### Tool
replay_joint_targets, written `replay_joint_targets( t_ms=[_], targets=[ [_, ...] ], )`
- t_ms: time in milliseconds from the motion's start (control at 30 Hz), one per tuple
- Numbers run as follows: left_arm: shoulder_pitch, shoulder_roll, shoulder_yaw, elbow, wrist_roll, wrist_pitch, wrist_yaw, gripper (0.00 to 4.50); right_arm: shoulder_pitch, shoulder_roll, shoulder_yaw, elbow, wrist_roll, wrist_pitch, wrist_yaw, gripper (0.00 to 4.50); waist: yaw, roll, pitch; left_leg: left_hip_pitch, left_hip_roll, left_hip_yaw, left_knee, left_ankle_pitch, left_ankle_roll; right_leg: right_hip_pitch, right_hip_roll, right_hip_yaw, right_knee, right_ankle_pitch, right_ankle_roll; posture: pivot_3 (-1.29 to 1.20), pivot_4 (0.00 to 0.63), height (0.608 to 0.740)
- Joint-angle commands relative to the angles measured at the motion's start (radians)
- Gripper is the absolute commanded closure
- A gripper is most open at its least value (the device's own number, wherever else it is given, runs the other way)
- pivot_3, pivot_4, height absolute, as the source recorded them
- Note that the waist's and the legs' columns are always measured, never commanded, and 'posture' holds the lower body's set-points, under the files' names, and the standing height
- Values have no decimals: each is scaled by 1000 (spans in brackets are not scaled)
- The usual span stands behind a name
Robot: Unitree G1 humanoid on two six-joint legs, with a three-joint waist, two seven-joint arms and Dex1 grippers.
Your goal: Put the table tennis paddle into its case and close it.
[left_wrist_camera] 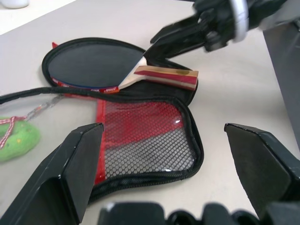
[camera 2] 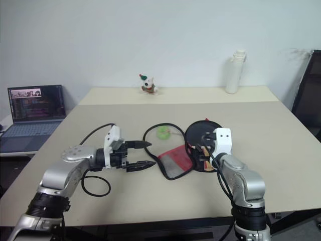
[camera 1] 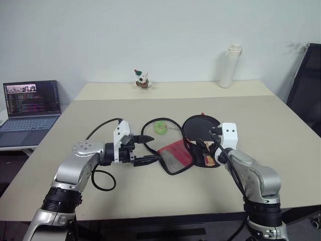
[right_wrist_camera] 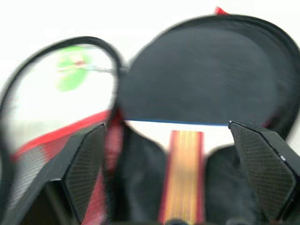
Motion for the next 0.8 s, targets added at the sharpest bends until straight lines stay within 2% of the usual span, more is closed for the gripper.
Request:
replay_joint_targets(
  t_ms=[33,300,600,733,800],
  targets=[
    [10,12,35,43,27,-34,32,0,-11,-77,-34,-112,132,50,132,0,0,0,0,0,0,0,0,0,0,0,0,0,0,0,0,0,150,740],
    [-37,-3,-8,254,179,-119,130,0,-12,-262,-101,-206,326,141,280,0,2,0,0,0,0,-1,0,0,0,1,0,-1,0,0,0,0,150,740],
    [-159,-74,-7,492,268,-256,216,0,2,-290,-93,-209,346,130,253,0,2,-1,0,0,0,-1,0,0,0,1,-1,-1,-1,0,0,0,150,740],
    [-179,-82,-21,532,273,-260,170,828,16,-306,-101,-222,369,135,252,0,3,-1,0,0,0,-1,0,0,0,1,-1,-2,-1,0,0,0,150,740],
    [-184,-83,-33,547,281,-255,146,1537,19,-314,-106,-224,378,135,252,0,3,-1,0,0,0,-1,0,0,0,1,-1,-1,-1,0,0,0,150,740]
  ],
)
